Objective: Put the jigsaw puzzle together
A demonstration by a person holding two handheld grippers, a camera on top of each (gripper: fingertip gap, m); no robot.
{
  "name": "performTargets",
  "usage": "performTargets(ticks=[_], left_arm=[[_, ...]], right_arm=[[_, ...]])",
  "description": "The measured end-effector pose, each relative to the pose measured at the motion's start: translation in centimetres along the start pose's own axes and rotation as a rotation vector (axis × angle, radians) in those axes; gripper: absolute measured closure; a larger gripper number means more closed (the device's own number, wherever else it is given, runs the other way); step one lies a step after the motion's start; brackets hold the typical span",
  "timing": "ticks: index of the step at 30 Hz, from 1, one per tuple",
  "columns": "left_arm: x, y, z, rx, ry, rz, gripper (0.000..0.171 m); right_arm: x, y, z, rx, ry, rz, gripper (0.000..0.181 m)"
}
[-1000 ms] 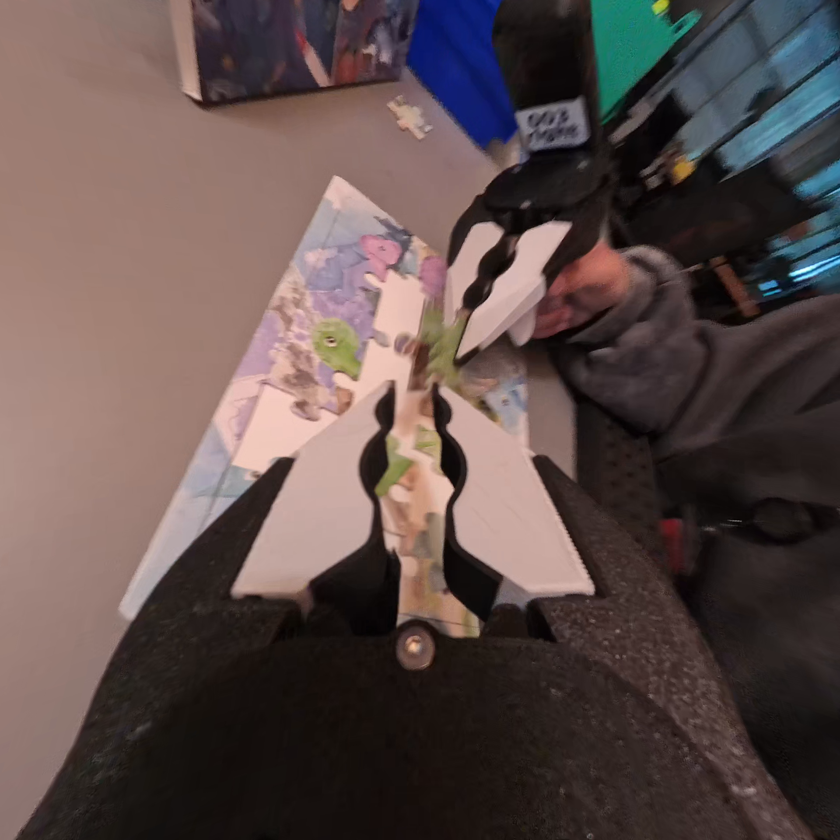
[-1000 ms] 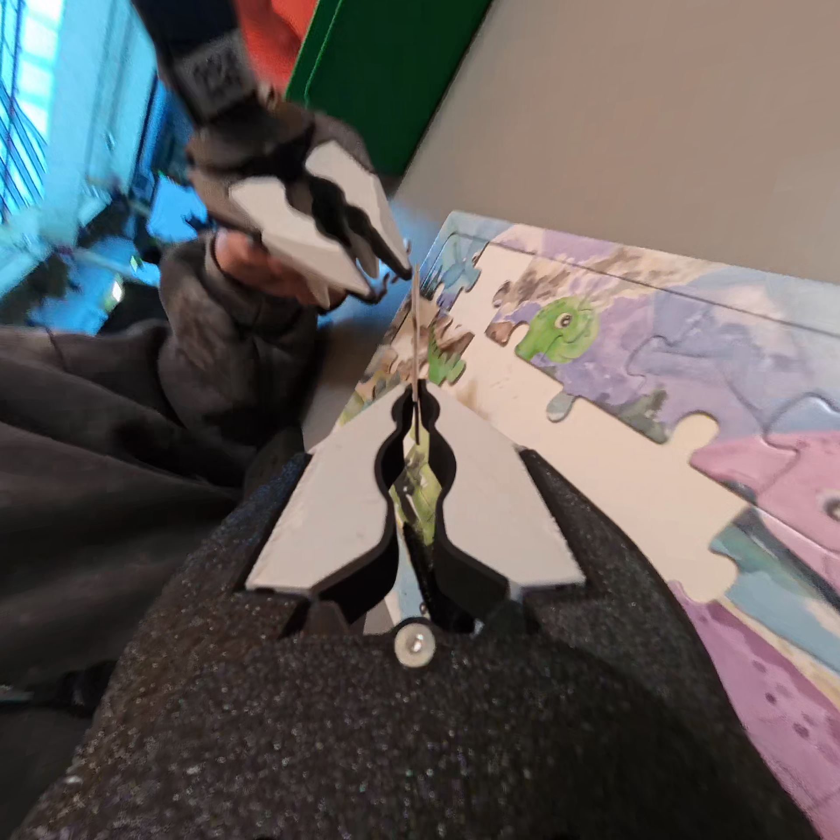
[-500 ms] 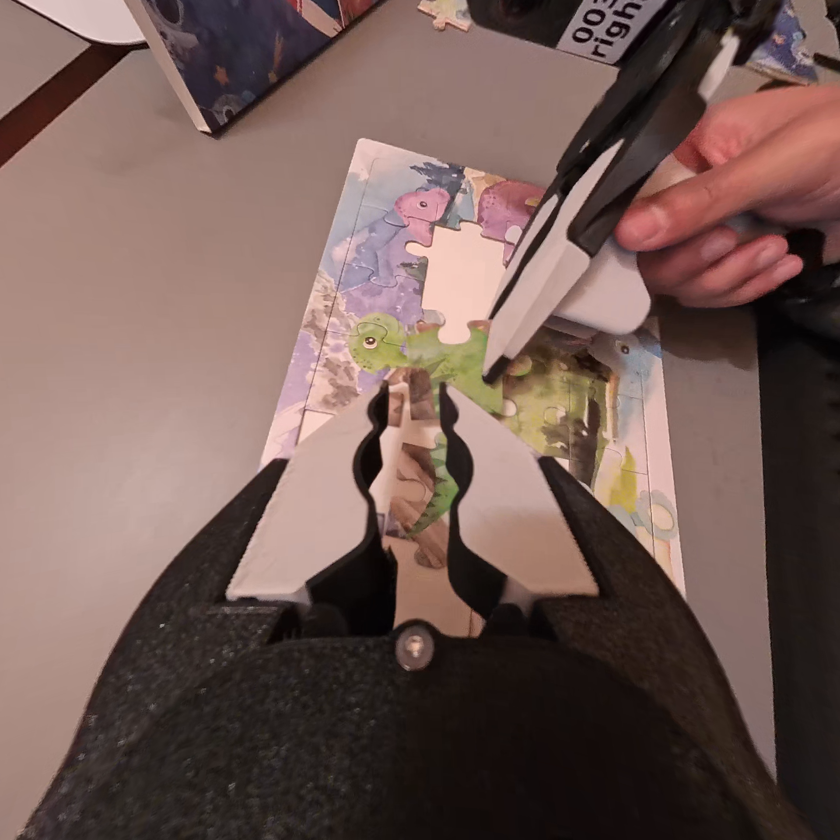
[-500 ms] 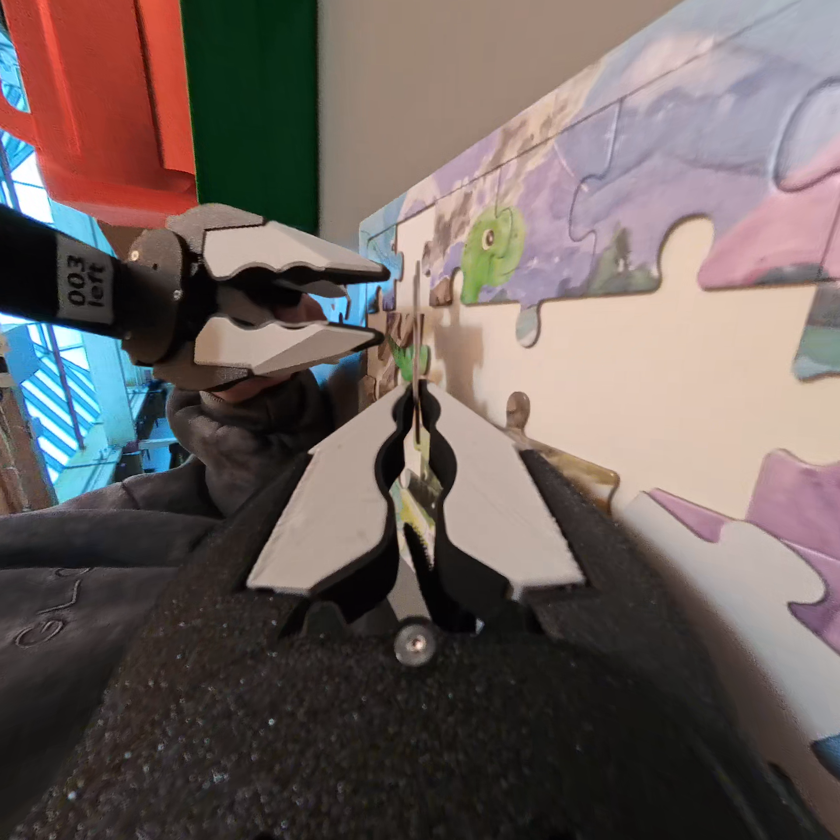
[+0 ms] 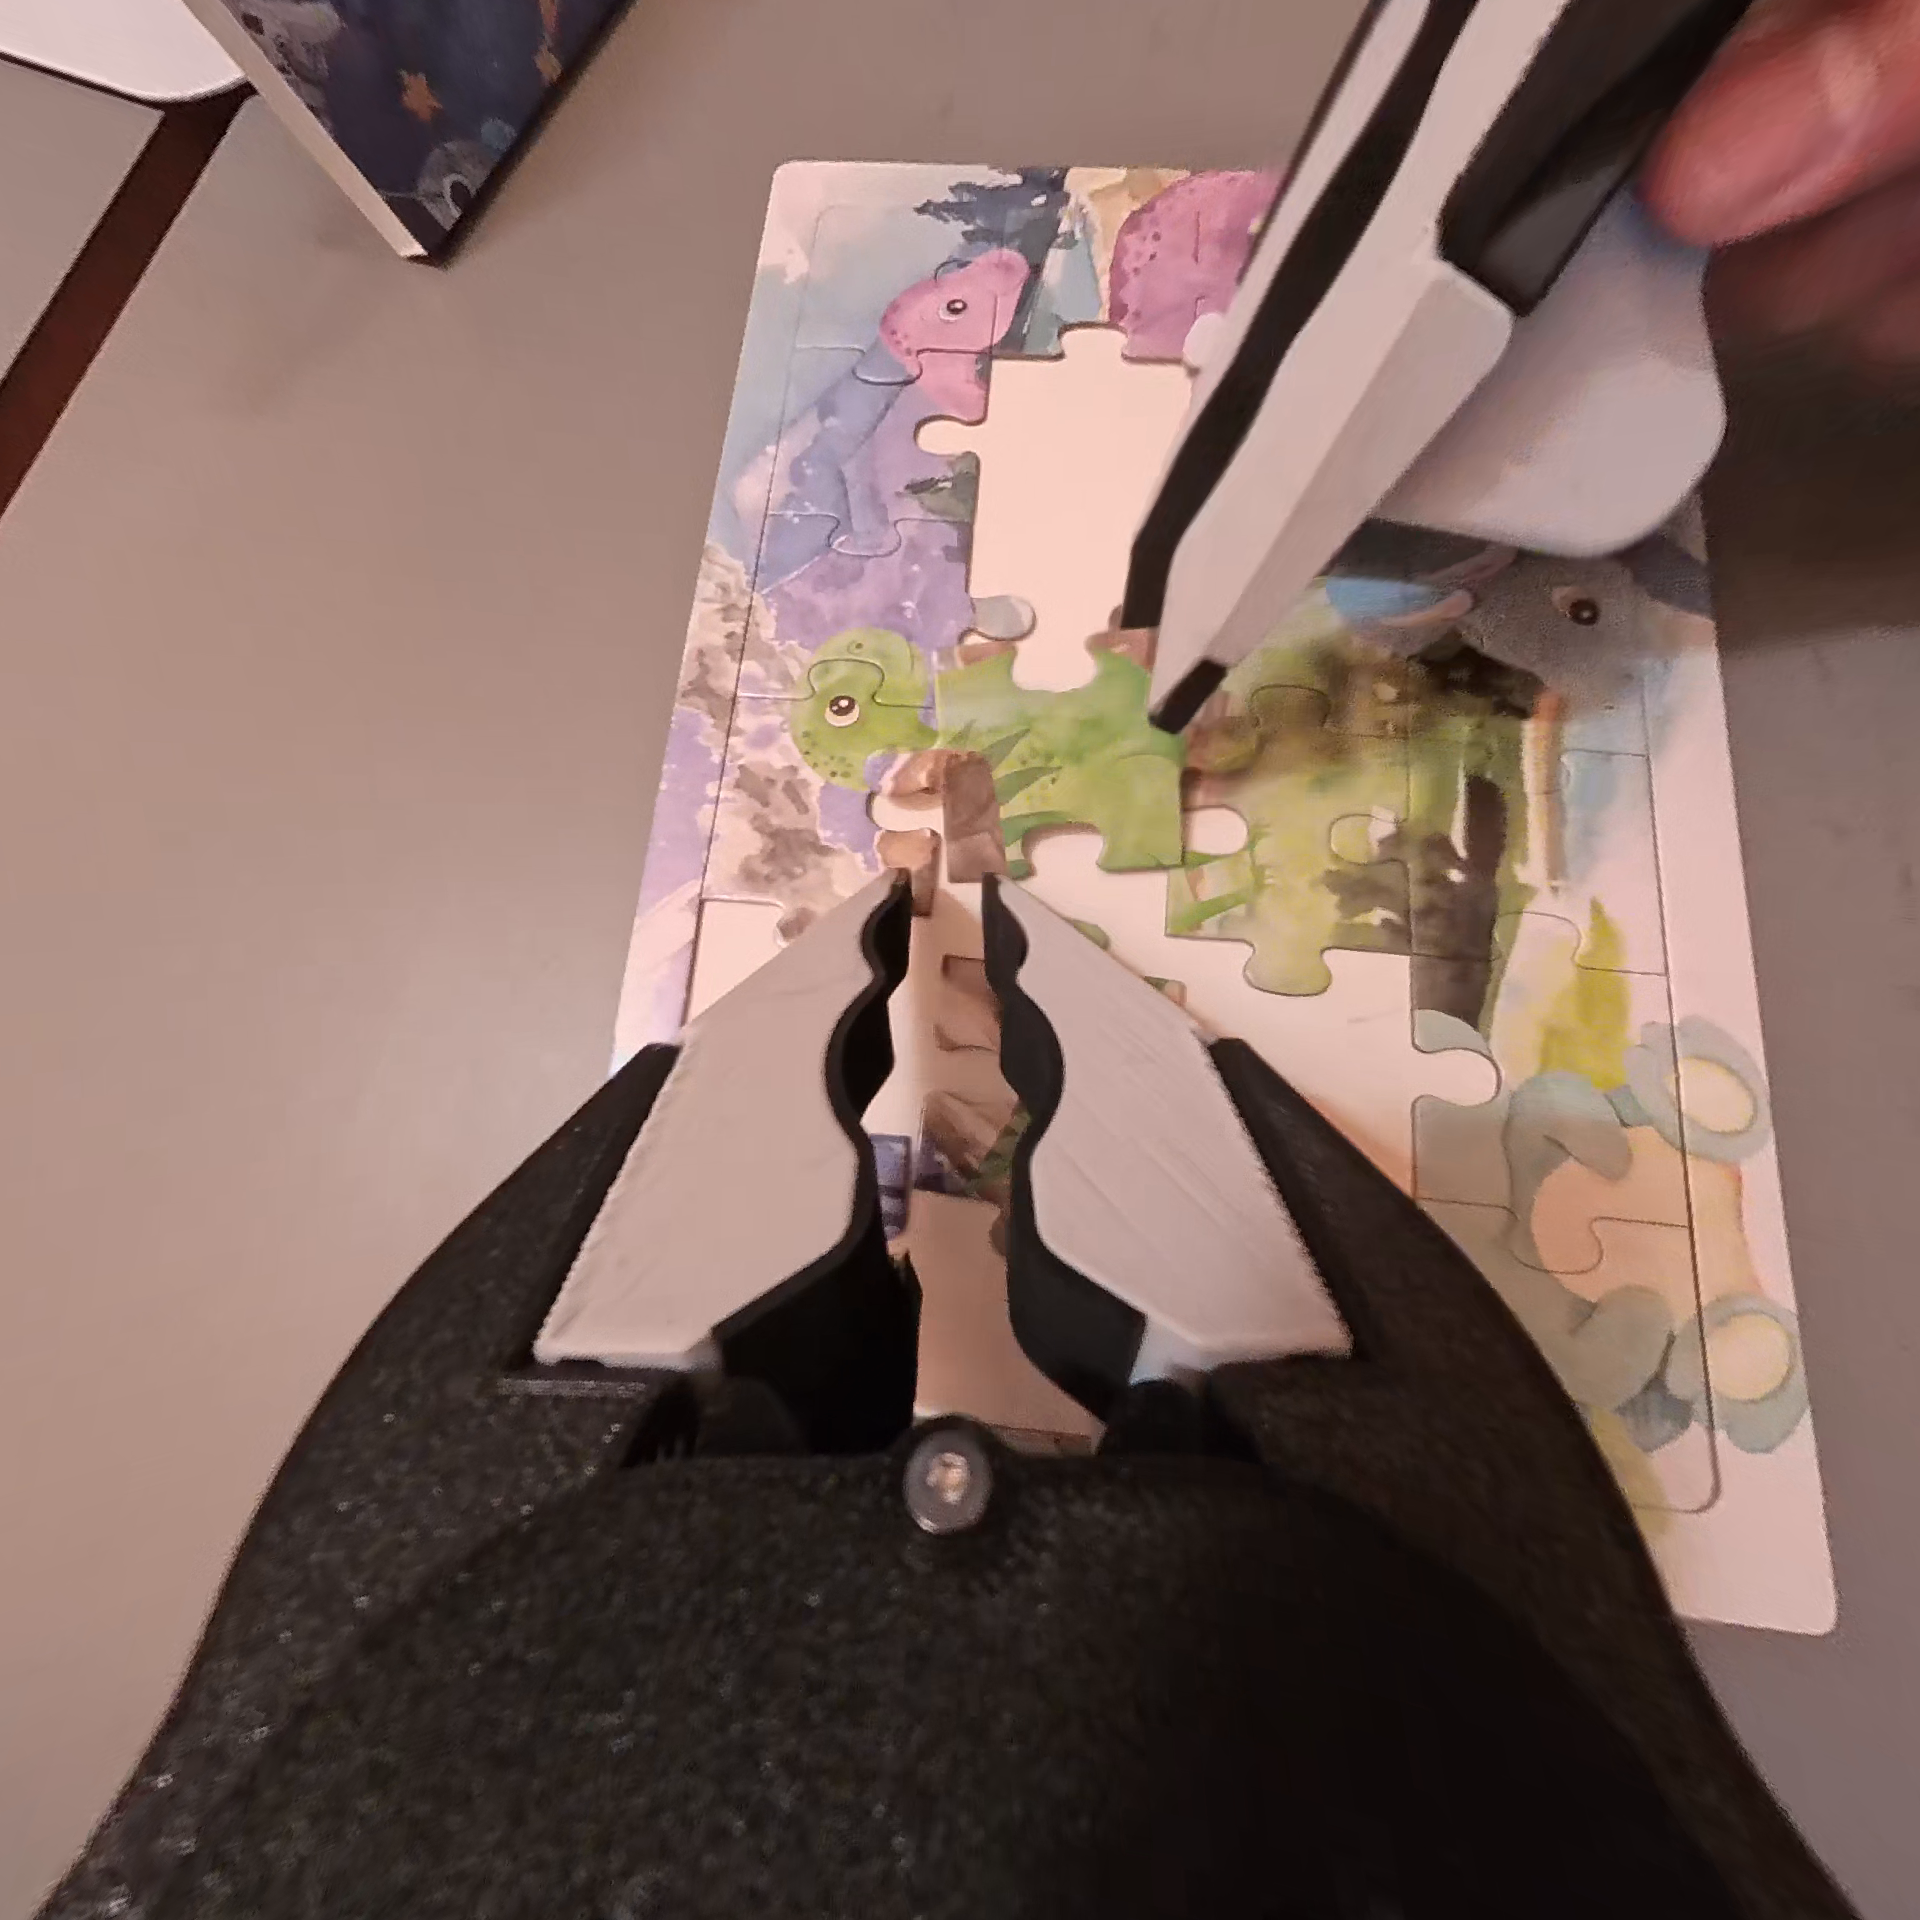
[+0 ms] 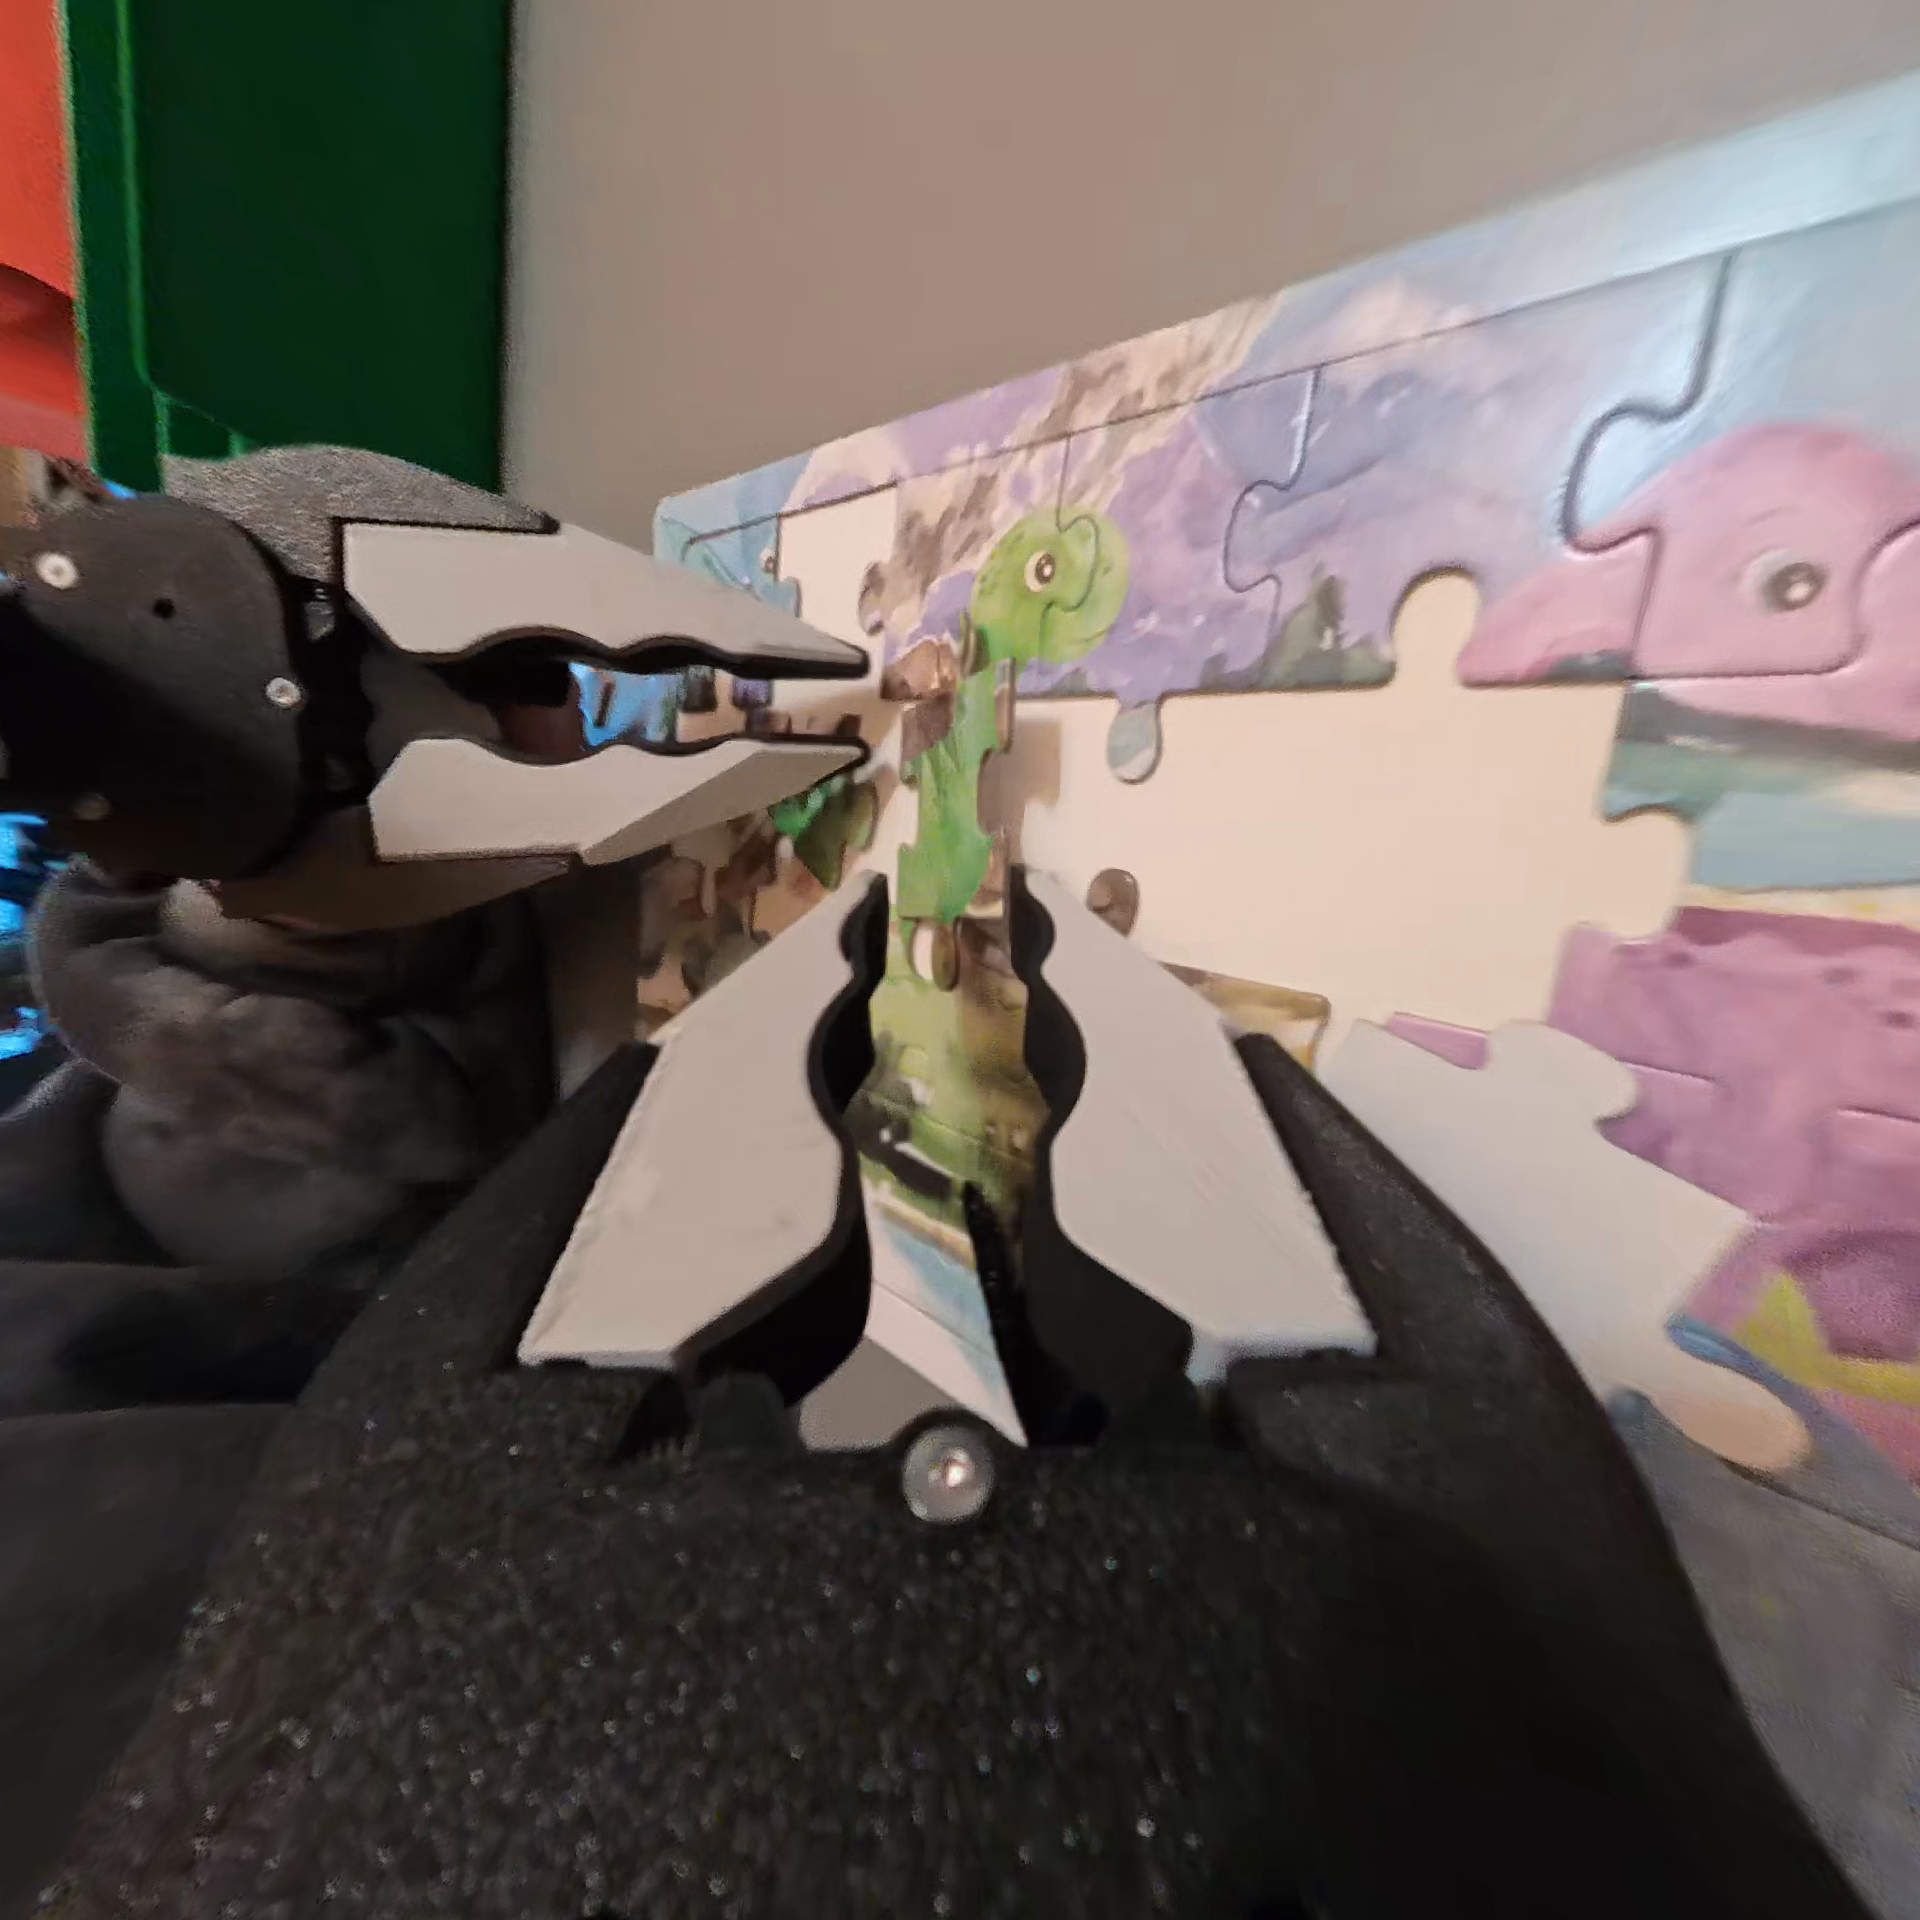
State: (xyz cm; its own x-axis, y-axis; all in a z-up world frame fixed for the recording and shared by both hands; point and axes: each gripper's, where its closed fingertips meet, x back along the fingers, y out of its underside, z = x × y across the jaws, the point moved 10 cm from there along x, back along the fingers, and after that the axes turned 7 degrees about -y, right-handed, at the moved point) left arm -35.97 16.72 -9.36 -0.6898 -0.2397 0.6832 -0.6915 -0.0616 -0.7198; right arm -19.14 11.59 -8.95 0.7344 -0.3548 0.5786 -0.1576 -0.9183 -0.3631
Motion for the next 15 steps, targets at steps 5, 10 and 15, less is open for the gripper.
performTargets(ticks=[5, 10, 15], left_arm=[[0.6, 0.2, 0.0, -0.011, -0.027, -0.005, 0.159], [1.1, 0.8, 0.1, 0.022, 0.012, -0.011, 0.16], [0.7, 0.6, 0.3, 0.041, 0.033, 0.013, 0.159]], right_arm=[[0.7, -0.4, 0.4, 0.19, 0.17, -0.055, 0.163], [-0.8, -0.4, -0.3, 0.359, 0.211, -0.093, 0.172], [-1.1, -0.3, -0.7, 0.332, 0.194, -0.121, 0.174]])
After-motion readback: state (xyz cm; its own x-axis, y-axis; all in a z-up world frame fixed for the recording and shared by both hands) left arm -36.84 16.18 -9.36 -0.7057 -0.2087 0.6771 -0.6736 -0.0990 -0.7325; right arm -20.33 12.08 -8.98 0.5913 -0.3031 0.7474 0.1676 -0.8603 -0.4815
